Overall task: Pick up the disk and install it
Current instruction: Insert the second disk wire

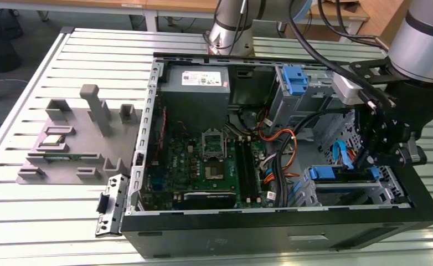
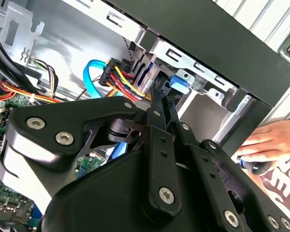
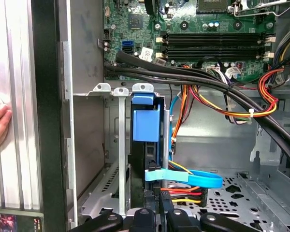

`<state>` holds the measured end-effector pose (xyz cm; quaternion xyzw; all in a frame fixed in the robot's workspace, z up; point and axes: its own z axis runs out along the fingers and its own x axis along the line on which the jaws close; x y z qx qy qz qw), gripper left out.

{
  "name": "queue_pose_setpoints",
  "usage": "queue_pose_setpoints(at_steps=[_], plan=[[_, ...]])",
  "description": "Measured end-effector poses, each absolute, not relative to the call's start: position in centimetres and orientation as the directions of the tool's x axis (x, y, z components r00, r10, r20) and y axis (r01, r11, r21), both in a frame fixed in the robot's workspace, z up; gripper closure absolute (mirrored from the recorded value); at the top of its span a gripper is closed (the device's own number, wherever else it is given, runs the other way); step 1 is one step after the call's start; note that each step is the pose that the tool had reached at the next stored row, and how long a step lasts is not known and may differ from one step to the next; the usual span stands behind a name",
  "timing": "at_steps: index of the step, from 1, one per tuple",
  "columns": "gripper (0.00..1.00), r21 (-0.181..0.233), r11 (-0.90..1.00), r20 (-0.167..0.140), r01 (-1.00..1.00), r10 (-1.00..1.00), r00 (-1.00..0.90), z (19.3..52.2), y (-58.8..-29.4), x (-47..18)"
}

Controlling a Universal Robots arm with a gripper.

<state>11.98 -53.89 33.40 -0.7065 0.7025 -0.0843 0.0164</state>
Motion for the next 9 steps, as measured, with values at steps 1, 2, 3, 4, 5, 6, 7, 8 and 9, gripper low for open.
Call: queue_pose_setpoints(at_steps=[1, 2, 3, 4, 5, 6, 7, 8, 9], plan=[[0.84, -0.142, -0.012, 0.096, -0.990, -0.995, -0.001, 33.41, -53.95, 11.97], [0.84, -0.142, -0.012, 0.096, -0.990, -0.995, -0.001, 33.41, -54.03, 11.98], [0.84, -0.142, -0.012, 0.096, -0.990, -0.995, -0.001, 33.41, -54.12, 11.98], [0.84, -0.142, -0.012, 0.096, -0.990, -0.995, -0.001, 33.41, -54.22, 11.98], [0.84, -0.142, -0.012, 0.096, -0.990, -0.995, -0.001, 33.41, -54.31, 11.98], [0.84, -0.142, -0.012, 0.096, -0.990, -0.995, -0.001, 33.40, -54.40, 11.98], [0.84, -0.142, -0.012, 0.095, -0.990, -0.995, -0.001, 33.39, -54.43, 11.98], [0.84, -0.142, -0.012, 0.094, -0.990, -0.996, -0.001, 33.34, -54.44, 11.98], [0.84, -0.143, -0.012, 0.093, -0.990, -0.996, -0.001, 33.29, -54.44, 11.98]])
